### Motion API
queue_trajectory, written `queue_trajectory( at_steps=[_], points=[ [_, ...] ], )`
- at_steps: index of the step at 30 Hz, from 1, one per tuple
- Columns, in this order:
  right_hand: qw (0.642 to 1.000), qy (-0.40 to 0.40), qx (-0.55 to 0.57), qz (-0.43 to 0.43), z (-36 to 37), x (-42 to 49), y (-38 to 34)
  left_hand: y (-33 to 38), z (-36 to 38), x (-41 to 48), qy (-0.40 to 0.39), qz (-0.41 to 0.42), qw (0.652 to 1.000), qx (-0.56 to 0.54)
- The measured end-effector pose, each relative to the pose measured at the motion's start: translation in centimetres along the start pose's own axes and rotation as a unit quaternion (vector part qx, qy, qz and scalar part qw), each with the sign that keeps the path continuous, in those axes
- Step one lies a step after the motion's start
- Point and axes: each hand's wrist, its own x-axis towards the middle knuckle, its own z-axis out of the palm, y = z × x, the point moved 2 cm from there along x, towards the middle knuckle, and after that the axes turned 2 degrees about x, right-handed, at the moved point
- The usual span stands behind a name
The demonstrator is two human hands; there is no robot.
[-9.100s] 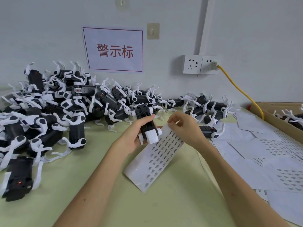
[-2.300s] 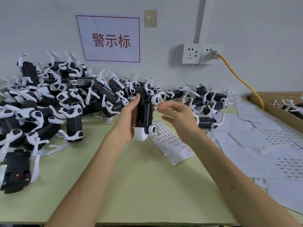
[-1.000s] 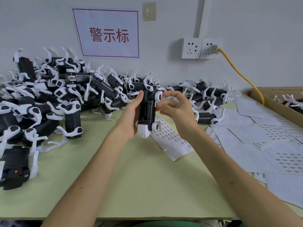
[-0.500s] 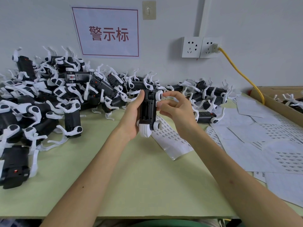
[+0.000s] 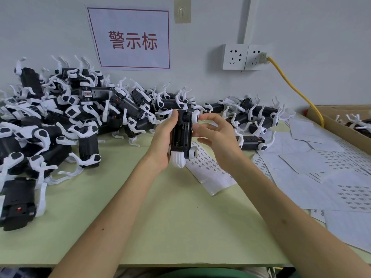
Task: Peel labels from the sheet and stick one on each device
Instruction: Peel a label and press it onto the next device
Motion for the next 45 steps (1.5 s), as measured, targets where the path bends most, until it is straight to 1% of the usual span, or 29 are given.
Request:
queue_trajectory(
  at_steps=[7, 10, 13, 16, 20, 22, 24, 29, 38, 41, 45],
  points=[
    [1.000, 0.007, -0.024, 0.009, -0.2, 0.0, 0.0, -0.1, 0.1, 0.0, 0.005, 0.008, 1.000, 0.006],
    [0.999, 0.010, -0.043, 0.022, -0.2, 0.0, 0.1, -0.3, -0.1, 0.1, 0.002, -0.005, 1.000, -0.002],
    [0.996, -0.014, -0.071, 0.043, 0.4, -0.2, 0.2, -0.5, -0.1, 0.2, -0.009, -0.039, 0.997, -0.062],
    [0.997, -0.042, -0.061, 0.032, 1.2, -0.5, 0.5, -0.7, 0.0, 0.4, -0.022, -0.056, 0.988, -0.142],
    [0.997, -0.057, -0.047, 0.004, 1.6, -0.8, 0.3, -0.7, 0.1, 0.7, -0.030, -0.054, 0.978, -0.199],
    [0.998, -0.063, -0.032, 0.000, 1.7, -1.0, 0.3, -0.7, 0.4, 0.6, -0.038, -0.060, 0.975, -0.208],
    [0.998, -0.062, -0.016, -0.002, 1.6, -1.0, 0.3, -0.7, 0.7, 0.4, -0.040, -0.068, 0.976, -0.204],
    [0.999, -0.046, -0.018, -0.016, 1.5, -0.8, 0.3, -1.1, 1.1, 0.2, -0.034, -0.093, 0.980, -0.171],
    [0.997, -0.074, 0.020, -0.005, 1.3, -0.7, 0.3, -0.8, 0.9, 0.0, -0.051, -0.067, 0.991, -0.107],
    [0.995, -0.080, 0.049, 0.014, 1.1, -0.6, 0.4, -0.8, 0.9, -0.1, -0.053, -0.062, 0.993, -0.090],
    [0.988, -0.089, 0.109, 0.068, 1.0, -0.4, 0.6, -0.9, 0.8, -0.1, -0.051, -0.044, 0.997, -0.048]
  ],
)
